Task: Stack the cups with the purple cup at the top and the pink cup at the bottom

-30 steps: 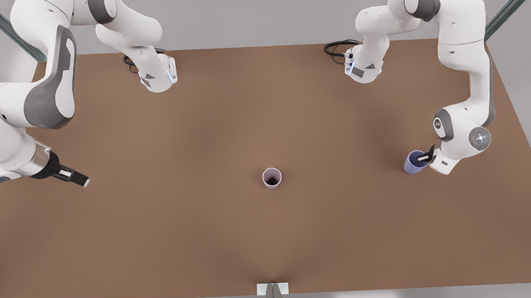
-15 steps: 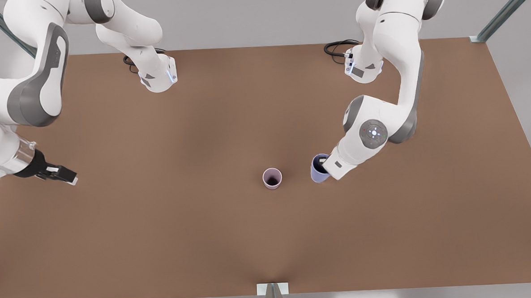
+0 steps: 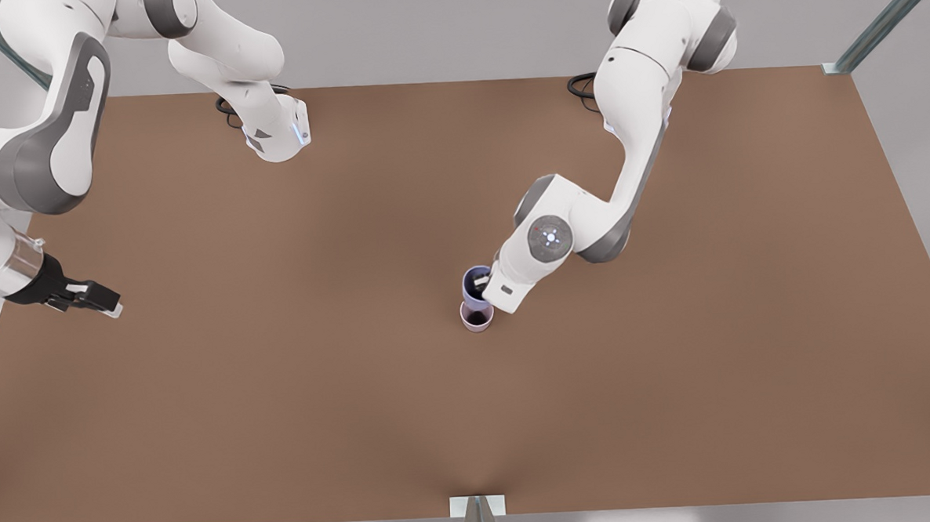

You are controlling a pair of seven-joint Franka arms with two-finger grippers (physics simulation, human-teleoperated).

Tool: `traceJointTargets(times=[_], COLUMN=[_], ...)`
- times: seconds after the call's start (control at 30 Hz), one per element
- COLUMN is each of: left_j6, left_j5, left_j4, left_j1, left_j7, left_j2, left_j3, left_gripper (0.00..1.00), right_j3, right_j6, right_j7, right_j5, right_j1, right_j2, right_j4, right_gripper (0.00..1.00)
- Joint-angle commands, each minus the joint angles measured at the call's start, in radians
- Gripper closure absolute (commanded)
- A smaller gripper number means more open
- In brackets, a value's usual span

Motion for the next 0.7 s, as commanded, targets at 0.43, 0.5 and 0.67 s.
traceJointTargets(times=[0.43,0.5,0.67], left_j6=[0.025,0.045,0.047], left_j5=[-0.009,-0.012,-0.014], left_j4=[0.023,0.023,0.023], left_j1=[0.000,0.001,0.000], left_j7=[-0.388,-0.391,-0.394], left_j2=[0.068,0.074,0.089], left_j3=[0.001,0.001,0.000], left_gripper=[0.79,0.79,0.79], right_j3=[-0.002,-0.002,-0.002], right_j6=[0.001,0.001,0.002], right_j7=[-0.059,-0.059,-0.059], right_j5=[-0.004,-0.004,-0.004], right_j1=[-0.009,-0.009,-0.009], right_j2=[0.002,0.002,0.003], right_j4=[0.000,0.000,0.000], right_gripper=[0.00,0.00,0.00])
